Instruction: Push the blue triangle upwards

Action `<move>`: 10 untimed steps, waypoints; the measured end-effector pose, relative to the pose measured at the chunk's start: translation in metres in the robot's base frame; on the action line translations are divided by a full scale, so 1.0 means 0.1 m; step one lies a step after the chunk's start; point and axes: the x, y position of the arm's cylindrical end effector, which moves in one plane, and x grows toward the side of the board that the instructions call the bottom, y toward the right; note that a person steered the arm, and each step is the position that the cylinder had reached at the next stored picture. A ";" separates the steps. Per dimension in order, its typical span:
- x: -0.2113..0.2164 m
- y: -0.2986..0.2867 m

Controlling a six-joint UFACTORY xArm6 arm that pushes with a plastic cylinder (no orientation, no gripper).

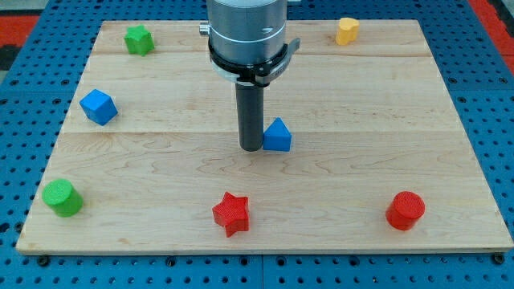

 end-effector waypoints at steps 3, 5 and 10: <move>0.09 -0.08; 0.38 -0.09; -0.94 1.39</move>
